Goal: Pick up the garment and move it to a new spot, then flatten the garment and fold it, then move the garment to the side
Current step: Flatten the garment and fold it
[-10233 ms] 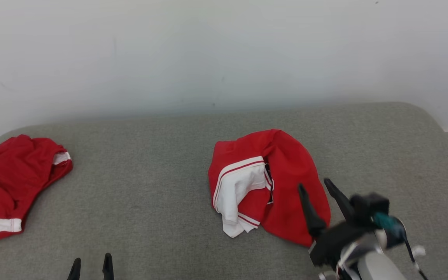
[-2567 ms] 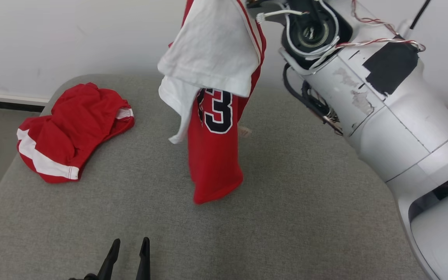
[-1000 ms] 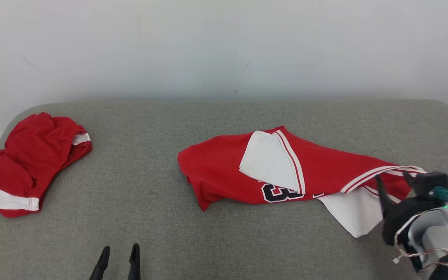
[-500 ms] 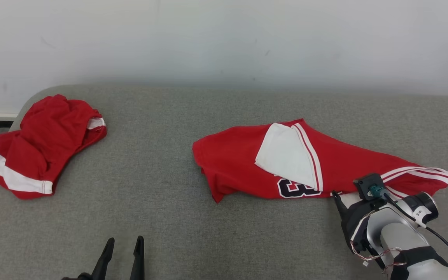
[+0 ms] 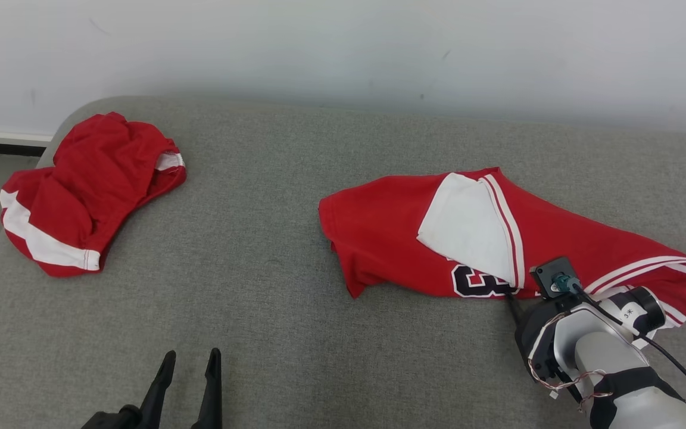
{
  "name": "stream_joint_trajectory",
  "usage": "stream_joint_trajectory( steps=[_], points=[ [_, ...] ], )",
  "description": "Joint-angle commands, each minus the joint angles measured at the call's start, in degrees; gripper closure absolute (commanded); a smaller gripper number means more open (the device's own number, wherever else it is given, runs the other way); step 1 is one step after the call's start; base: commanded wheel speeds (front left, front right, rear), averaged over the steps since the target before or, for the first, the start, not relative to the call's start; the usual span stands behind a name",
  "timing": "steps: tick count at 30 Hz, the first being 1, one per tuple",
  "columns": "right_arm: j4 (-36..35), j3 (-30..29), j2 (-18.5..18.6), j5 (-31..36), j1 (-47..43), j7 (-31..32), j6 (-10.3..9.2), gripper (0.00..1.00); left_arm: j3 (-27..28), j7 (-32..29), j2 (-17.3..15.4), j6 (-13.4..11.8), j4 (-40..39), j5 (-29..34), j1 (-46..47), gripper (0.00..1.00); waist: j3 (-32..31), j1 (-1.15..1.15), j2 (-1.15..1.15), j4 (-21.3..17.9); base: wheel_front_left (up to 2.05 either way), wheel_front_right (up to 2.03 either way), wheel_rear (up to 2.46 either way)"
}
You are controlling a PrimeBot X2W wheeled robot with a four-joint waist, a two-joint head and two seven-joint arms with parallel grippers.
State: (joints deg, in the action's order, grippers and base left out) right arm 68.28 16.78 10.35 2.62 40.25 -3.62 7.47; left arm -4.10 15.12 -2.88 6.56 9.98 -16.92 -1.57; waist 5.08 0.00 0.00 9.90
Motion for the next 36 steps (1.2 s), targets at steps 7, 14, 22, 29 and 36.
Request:
stream_joint_trajectory(
  steps=[7, 14, 22, 29, 36],
  points=[
    [0.2, -3.1, 0.5, 0.6, 1.6, -0.5, 0.05, 0.0, -0.1, 0.0, 0.0, 0.1, 0.4, -0.1, 1.3, 0.0, 0.6, 0.0, 0.0, 0.5, 0.0, 0.0, 0.0],
    [0.6, -6.8, 1.2, 2.5, 2.7, 0.3, 0.05, 0.0, -0.4, 0.0, 0.0, 0.3, 0.4, 0.1, 1.3, 0.0, 1.0, 0.0, 0.0, 1.3, 0.0, 0.0, 0.0],
    [0.0, -11.4, 1.6, 5.2, 3.5, 0.5, 0.05, 1.0, -0.3, 0.0, 0.0, 0.4, 0.2, 0.2, 1.0, 0.0, 1.4, 0.0, 0.0, 2.0, 0.0, 0.0, 0.0],
    [-3.0, -16.1, 2.0, 7.5, -1.2, -5.2, 0.05, 1.0, 0.1, 0.0, 0.0, 0.3, 0.7, 0.3, -0.3, 0.0, -0.7, 0.0, 0.0, 1.9, 0.0, 0.0, 0.0],
    [-9.5, -19.7, 3.8, 6.9, -12.2, -9.0, 0.04, 1.0, 2.0, 0.0, 0.0, 0.0, -0.2, 0.9, -2.9, 0.0, -3.6, 0.0, 0.0, -2.0, 0.0, 0.0, 0.0]
  ],
)
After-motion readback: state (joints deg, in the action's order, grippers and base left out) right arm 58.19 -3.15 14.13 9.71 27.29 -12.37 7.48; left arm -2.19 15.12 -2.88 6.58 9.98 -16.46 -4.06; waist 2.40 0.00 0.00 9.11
